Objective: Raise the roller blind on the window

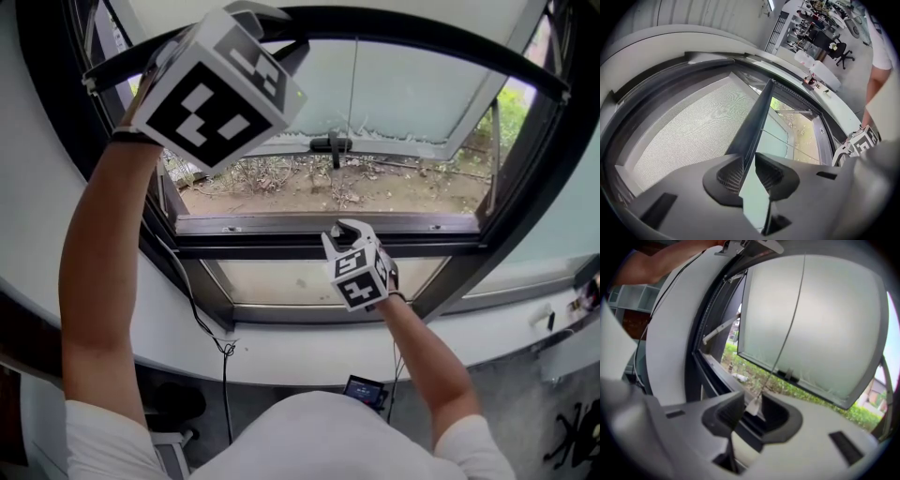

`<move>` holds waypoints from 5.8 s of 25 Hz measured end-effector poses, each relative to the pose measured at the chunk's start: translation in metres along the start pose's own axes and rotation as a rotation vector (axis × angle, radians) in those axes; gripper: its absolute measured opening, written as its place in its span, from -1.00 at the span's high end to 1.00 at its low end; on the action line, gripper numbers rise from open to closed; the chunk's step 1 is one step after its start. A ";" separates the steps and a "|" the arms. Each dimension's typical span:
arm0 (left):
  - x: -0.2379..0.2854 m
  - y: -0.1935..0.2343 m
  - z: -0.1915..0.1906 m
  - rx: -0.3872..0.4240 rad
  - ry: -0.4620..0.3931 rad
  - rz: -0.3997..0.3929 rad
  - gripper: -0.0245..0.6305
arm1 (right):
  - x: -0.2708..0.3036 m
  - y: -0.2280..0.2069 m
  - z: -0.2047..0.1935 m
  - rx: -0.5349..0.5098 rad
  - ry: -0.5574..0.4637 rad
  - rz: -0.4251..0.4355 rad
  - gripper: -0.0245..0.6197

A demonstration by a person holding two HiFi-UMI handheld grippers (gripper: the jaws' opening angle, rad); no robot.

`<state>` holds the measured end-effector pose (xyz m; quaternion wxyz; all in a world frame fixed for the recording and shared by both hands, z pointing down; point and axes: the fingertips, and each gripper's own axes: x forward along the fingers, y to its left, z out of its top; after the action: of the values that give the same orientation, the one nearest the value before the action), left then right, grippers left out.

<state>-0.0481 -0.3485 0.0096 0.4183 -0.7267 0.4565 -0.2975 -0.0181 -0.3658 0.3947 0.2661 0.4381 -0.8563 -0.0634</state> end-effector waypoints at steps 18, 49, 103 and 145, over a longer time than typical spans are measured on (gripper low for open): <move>0.001 0.000 0.002 -0.001 -0.006 0.012 0.66 | 0.009 -0.006 -0.004 -0.001 0.021 -0.011 0.64; 0.000 -0.004 -0.003 -0.032 -0.046 0.024 0.66 | -0.045 0.012 -0.013 -0.067 -0.158 -0.137 0.69; -0.081 -0.141 -0.085 -0.764 -0.269 0.001 0.66 | -0.057 0.016 -0.013 -0.119 -0.090 -0.161 0.69; -0.099 -0.250 -0.119 -0.986 -0.179 -0.173 0.68 | -0.115 -0.013 0.060 -0.056 -0.273 -0.199 0.69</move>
<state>-0.0814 -0.2403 0.2803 0.0367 -0.8956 0.4430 -0.0169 0.0153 -0.2907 0.2934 0.1520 0.5005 -0.8347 -0.1723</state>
